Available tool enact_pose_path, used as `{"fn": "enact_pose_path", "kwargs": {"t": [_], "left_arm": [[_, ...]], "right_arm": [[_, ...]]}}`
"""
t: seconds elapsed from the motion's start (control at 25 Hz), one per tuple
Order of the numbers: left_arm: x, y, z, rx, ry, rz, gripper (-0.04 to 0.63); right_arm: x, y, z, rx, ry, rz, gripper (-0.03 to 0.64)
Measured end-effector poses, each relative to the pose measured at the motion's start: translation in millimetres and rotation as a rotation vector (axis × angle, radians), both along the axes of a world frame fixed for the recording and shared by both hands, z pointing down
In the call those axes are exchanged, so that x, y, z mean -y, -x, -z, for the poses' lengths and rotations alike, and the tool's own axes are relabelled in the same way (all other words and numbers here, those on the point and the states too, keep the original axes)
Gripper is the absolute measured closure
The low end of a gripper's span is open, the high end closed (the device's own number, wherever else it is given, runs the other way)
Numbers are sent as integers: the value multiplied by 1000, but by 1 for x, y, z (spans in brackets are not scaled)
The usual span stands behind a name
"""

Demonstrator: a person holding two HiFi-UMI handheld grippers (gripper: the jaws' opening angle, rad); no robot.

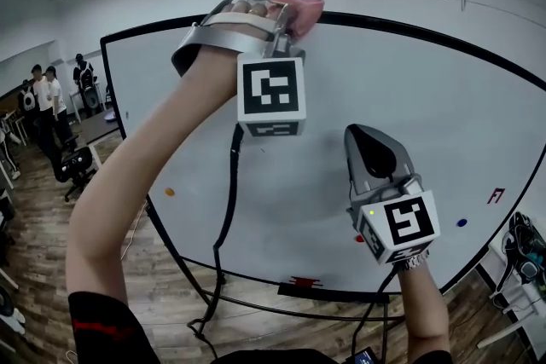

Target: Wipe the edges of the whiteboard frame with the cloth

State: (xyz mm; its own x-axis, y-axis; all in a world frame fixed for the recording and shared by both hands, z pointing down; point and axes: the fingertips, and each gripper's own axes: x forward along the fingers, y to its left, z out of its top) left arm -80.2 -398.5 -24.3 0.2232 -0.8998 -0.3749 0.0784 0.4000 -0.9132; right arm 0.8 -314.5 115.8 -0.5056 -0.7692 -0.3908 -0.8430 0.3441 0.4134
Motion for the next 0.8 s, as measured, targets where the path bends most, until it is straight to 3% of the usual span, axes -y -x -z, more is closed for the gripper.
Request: {"fn": "enact_pose_path", "kwargs": {"t": [0.24, 0.8], "left_arm": [[-2, -6, -1, -4, -2, 2, 551], [-9, -48, 0, -10, 8, -1, 551]], "right_arm": [[2, 0, -2, -12, -4, 12, 615], [-2, -48, -1, -13, -13, -7, 615]]}}
